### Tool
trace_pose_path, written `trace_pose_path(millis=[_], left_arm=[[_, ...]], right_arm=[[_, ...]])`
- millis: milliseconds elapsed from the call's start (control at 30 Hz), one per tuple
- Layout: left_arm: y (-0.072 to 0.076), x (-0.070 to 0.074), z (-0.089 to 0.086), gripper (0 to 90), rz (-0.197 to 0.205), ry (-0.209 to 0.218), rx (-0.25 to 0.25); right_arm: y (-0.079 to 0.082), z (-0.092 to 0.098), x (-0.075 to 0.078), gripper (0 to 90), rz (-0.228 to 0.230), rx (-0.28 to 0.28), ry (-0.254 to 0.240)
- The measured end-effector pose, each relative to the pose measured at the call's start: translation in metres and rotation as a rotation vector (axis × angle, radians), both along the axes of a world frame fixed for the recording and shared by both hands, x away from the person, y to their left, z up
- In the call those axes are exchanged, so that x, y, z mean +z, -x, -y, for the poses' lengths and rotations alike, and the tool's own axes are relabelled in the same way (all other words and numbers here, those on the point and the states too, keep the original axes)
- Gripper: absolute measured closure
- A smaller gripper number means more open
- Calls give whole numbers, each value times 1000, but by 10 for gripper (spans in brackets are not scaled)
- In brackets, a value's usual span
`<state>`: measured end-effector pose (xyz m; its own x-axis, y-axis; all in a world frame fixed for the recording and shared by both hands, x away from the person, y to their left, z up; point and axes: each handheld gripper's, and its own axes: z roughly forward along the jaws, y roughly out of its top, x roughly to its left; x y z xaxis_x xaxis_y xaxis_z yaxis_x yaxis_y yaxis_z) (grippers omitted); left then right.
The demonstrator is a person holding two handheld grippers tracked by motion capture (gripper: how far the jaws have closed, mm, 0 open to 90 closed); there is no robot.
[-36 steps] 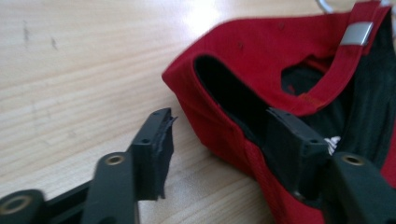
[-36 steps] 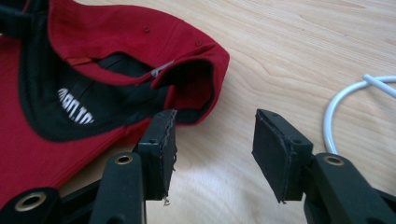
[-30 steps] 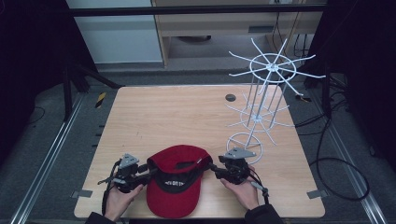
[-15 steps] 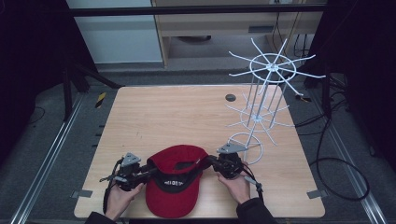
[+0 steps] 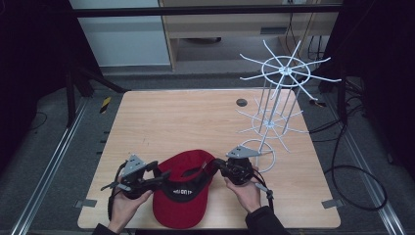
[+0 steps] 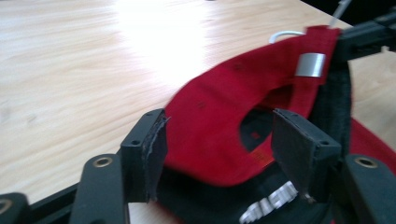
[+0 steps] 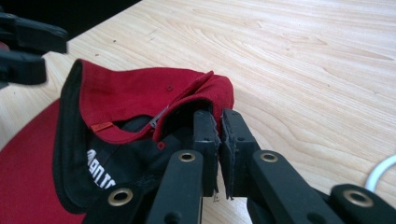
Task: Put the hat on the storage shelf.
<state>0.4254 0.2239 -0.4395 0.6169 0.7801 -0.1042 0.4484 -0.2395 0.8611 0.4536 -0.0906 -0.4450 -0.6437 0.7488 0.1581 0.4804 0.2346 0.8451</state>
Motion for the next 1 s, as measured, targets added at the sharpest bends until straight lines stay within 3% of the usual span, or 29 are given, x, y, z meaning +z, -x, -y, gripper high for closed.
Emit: trace_pose_path(millis=[100,133,267,300,433,600,733,767,800,833,1000], left_arm=[[-3,1,12,344,-4,-6,-26],[-6,0,27,341,-7,-23,-56],[-8,-1,43,329,-9,-49,-83],[-10,-2,54,323,-15,-61,-101],[-12,-6,68,303,-22,-82,-123],[-16,-17,89,323,-46,-145,-146],[-18,-19,91,580,-47,-159,-116],[-19,-17,89,580,-56,-150,-107],[-19,-14,85,741,-72,-122,-106],[-19,-14,85,799,-72,-122,-106],[-21,-2,76,878,-57,-104,-82]], right_arm=[[0,-1,2,859,1,-1,-5],[0,-2,4,859,6,3,-8],[0,-3,7,859,16,6,-10],[0,-3,8,859,20,5,-9],[0,-2,9,859,19,4,-10],[1,-3,10,859,26,4,-2],[2,-3,11,857,31,8,0],[2,-3,11,857,31,8,0],[2,-3,10,855,28,11,9],[1,-2,10,854,29,11,18],[0,-4,4,846,16,15,35]])
